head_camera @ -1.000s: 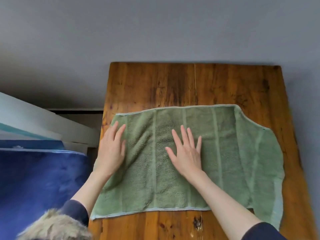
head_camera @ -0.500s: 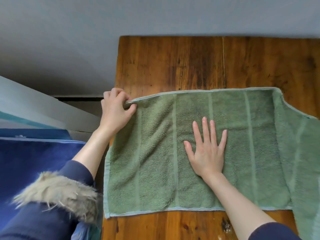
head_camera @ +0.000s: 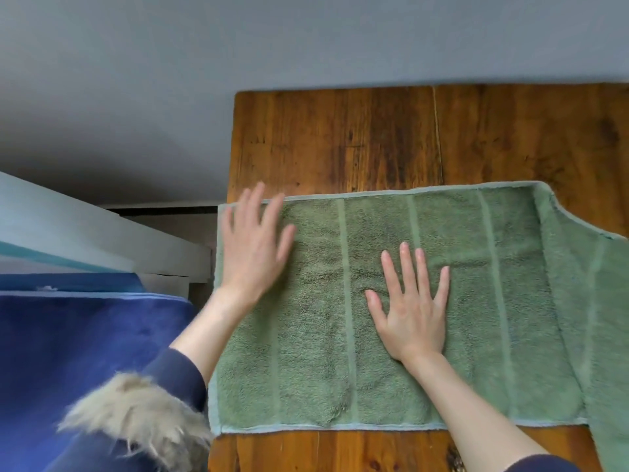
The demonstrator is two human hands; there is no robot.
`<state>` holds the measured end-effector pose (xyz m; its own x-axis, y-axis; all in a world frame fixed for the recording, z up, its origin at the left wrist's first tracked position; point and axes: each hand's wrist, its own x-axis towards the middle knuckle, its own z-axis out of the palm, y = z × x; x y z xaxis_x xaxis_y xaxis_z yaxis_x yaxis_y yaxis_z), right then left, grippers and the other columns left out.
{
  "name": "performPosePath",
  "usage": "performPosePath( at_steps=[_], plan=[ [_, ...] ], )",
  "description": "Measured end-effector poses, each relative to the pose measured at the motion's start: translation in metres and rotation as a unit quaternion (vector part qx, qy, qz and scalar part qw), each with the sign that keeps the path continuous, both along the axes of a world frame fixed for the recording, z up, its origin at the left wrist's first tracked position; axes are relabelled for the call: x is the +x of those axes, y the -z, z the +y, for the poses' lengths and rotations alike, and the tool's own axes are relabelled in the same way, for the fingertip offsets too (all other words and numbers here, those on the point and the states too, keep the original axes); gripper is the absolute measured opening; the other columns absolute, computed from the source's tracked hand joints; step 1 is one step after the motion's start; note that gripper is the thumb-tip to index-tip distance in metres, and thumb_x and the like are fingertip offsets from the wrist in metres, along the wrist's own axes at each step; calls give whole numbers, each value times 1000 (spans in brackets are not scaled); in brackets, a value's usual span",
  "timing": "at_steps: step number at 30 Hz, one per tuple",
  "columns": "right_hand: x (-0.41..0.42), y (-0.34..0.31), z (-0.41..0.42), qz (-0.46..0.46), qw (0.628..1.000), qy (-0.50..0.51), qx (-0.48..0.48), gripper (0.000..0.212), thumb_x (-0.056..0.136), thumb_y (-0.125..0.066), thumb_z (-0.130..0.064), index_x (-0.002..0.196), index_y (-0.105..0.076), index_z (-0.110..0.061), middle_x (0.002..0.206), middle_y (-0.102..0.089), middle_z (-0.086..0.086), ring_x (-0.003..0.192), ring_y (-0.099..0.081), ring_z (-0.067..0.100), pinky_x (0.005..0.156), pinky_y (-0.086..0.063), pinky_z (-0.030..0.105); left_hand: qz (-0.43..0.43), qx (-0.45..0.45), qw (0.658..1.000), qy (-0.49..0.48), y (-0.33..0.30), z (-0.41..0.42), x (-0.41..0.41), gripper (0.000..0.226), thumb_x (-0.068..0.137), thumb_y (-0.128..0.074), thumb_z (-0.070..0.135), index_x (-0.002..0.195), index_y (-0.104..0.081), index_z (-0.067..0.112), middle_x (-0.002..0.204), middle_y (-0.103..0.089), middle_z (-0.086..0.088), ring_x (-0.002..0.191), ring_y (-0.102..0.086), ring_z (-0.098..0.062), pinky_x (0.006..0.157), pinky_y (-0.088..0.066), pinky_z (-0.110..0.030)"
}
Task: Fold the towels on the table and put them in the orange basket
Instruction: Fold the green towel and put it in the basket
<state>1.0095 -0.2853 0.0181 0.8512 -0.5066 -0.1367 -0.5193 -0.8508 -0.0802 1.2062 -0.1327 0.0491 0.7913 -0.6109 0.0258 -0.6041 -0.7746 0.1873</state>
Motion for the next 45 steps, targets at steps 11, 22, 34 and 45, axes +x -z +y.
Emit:
performPosePath(
  at_steps=[11, 22, 34, 45],
  plan=[
    [-1, 3, -1, -25, 1000, -7, 5, 64, 92, -23, -56, 147, -21, -23, 156, -15, 6, 144, -10, 24, 111, -6, 58, 59, 74, 995, 31, 19, -15, -30, 61, 92, -17, 56, 148, -15, 33, 158, -3, -5, 145, 3, -26, 111, 4, -62],
    [-91, -50, -98, -198, 973, 59, 99, 37, 93, -37, -23, 121, -59, -13, 133, -53, 7, 127, -45, 22, 110, -28, 47, 66, 21, 991, 116, 10, -110, -161, 53, 95, -25, 38, 146, -23, 24, 156, -17, -11, 144, -8, -29, 111, -6, -61],
    [-191, -46, -241, -62, 907, 370, 193, 29, 87, -60, -40, 97, -58, -12, 97, -53, 2, 100, -54, 25, 86, -44, 37, 86, 40, 983, 160, 5, -233, -247, 54, 96, -21, 45, 145, -27, 25, 156, -16, -7, 145, -4, -28, 111, 1, -59],
    [-187, -67, -331, -139, 900, 373, 178, 31, 93, -55, -28, 114, -49, -7, 109, -61, 10, 102, -57, 30, 73, -37, 30, 30, 103, 987, 122, 26, -242, -254, 56, 95, -20, 48, 147, -21, 26, 155, -18, -3, 144, -8, -23, 113, -1, -56]
  ],
)
